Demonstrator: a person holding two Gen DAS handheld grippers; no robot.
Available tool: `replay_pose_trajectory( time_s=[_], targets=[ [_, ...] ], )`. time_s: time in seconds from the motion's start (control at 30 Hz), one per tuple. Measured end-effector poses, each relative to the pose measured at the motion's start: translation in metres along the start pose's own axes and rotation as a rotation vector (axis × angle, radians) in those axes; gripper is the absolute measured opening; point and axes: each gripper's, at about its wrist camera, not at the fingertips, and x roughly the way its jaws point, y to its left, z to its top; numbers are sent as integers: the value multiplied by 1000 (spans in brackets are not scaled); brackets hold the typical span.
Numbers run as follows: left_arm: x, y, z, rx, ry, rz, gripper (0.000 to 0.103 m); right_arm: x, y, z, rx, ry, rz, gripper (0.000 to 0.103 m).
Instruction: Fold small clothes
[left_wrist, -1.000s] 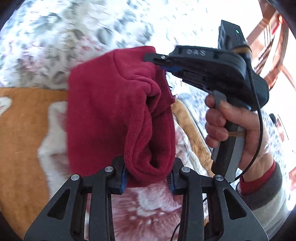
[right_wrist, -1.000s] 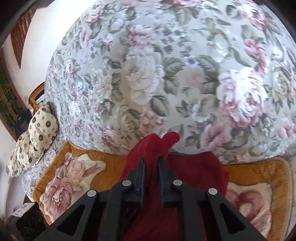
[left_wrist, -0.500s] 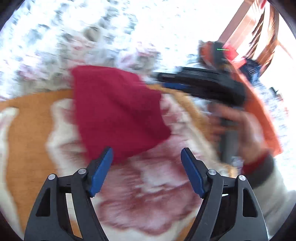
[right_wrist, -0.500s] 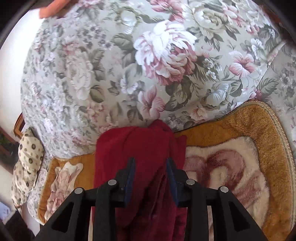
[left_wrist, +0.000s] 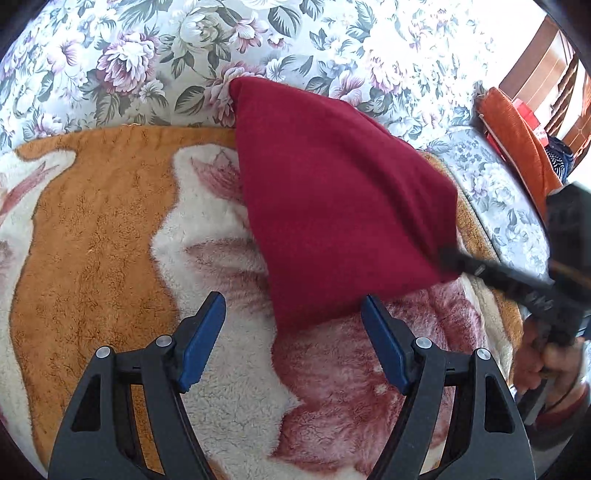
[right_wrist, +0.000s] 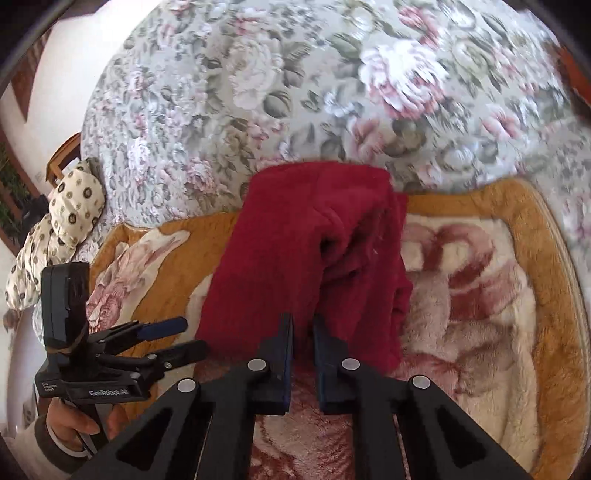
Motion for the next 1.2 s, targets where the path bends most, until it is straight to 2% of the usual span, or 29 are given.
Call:
replay_pose_trajectory(
  time_s=[0.03, 0.1, 0.27, 0.37, 0.4, 0.43, 0.47, 0.5, 0.57, 0.63, 0.73, 0.87, 0.97, 1.07, 1.2],
  targets=[
    [-3, 0, -1, 3, -8, 10, 76, 10, -9, -7, 30, 32, -1, 8],
    [-11, -3, 0, 15, -42, 12, 76, 5, -14, -12, 65, 23, 32, 9],
    [-34, -15, 7, 68, -183, 17, 76, -46, -1, 8, 24, -109, -7, 8],
    [-30, -24, 14, 75, -192, -19, 76, -58, 8, 42, 18, -192, -43, 13],
    [-26, -26, 16, 77, -180, -28, 77, -51, 9, 55, 16, -196, -62, 23],
    [-22, -27, 16, 77, -169, -34, 76, -40, 11, 67, 17, -182, -88, 42],
    [-17, -27, 16, 79, -158, -33, 76, -25, 8, 79, 31, -149, -122, 47],
    [-12, -27, 16, 81, -146, -28, 76, -7, 3, 90, 63, -109, -126, 47],
    [-3, -28, 16, 92, -123, -19, 76, 24, -12, 101, 142, -50, -28, 43],
    [4, -28, 16, 96, -100, -16, 77, 39, -23, 106, 192, -29, 17, 11],
    [13, -25, 16, 82, -68, -28, 77, 34, -16, 104, 87, -83, -56, 8],
    [29, -18, 14, 35, -18, -59, 77, 47, -6, 97, -70, -97, -252, 7],
    [34, -13, 12, 0, -1, -68, 77, 51, -9, 92, -62, -108, -243, 7],
    [29, -18, 11, 22, -15, -42, 77, 21, -7, 91, -30, -130, -200, 7],
    [26, -21, 10, 37, -22, -29, 76, -14, 25, 80, -125, -176, -158, 7]
  ],
)
